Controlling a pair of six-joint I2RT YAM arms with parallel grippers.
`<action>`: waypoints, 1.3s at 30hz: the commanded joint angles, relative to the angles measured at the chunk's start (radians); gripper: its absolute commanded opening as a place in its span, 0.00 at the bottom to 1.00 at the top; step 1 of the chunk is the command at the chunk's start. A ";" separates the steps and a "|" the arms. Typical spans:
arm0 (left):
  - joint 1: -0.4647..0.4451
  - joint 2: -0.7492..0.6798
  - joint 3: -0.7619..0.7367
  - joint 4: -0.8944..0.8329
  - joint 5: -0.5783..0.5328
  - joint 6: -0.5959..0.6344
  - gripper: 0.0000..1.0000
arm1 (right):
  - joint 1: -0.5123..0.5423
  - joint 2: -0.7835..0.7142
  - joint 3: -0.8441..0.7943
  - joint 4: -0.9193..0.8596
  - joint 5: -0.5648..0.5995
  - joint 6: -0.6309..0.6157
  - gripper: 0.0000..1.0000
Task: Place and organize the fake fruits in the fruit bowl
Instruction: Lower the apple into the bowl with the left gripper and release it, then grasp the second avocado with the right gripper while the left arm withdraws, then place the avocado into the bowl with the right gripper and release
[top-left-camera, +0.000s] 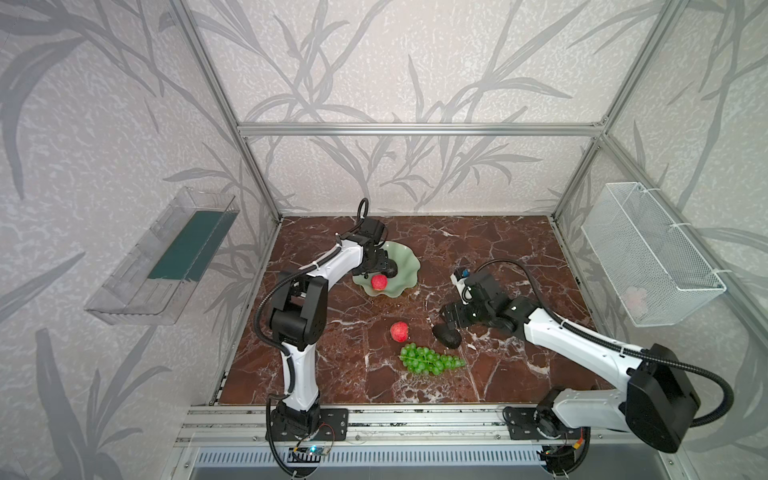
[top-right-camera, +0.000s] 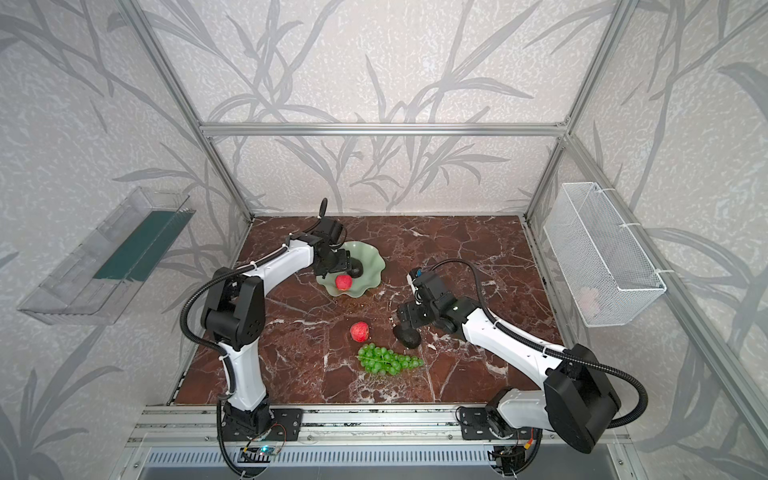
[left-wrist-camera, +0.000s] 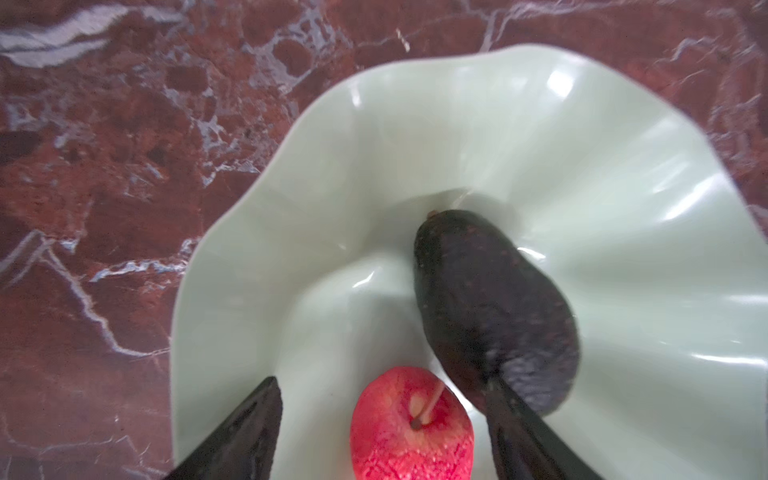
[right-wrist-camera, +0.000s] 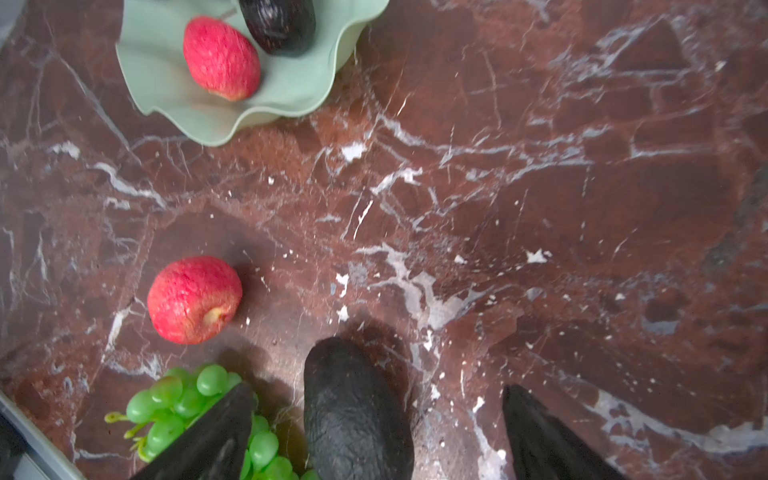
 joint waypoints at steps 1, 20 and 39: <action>0.005 -0.146 -0.013 0.028 -0.010 -0.022 0.80 | 0.042 0.011 -0.031 -0.059 0.021 0.018 0.93; 0.043 -0.953 -0.617 0.302 -0.323 -0.057 0.95 | 0.126 0.164 -0.032 -0.005 0.093 0.054 0.70; 0.121 -1.145 -0.793 0.212 -0.365 -0.157 0.96 | 0.124 0.307 0.453 -0.005 0.234 -0.175 0.50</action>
